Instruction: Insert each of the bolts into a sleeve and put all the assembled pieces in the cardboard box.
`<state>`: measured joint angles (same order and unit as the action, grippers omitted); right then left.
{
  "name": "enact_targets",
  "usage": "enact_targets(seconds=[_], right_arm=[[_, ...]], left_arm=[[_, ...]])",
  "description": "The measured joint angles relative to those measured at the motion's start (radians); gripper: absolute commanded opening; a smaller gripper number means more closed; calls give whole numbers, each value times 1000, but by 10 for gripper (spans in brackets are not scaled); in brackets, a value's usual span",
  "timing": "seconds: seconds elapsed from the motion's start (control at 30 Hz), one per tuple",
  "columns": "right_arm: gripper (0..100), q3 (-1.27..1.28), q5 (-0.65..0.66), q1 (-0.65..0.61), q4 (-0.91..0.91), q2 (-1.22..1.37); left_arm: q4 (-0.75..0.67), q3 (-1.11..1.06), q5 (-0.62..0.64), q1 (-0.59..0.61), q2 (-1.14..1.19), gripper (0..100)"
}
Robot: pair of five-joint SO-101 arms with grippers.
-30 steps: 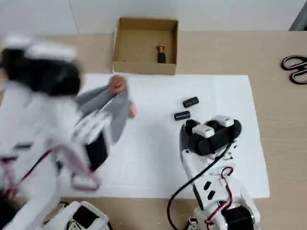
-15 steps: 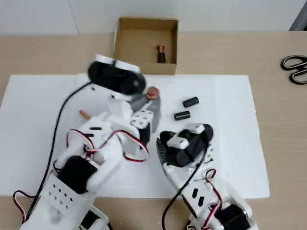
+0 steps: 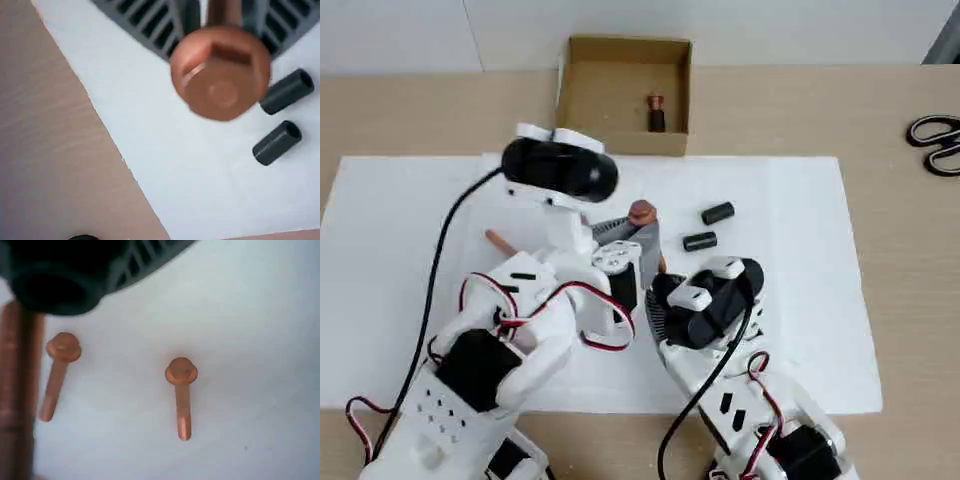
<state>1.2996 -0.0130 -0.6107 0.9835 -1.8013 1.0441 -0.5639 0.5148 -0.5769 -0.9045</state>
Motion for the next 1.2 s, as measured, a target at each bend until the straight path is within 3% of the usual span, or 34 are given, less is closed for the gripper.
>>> enact_targets(seconds=[0.53, 0.73, 1.2], right_arm=[[3, 0, 0, 2, 0, 0], [3, 0, 0, 2, 0, 0], [3, 0, 0, 2, 0, 0]], left_arm=[[14, 140, 17, 34, -8, 6], [83, 140, 17, 34, -8, 6], [155, 140, 17, -28, -8, 6]])
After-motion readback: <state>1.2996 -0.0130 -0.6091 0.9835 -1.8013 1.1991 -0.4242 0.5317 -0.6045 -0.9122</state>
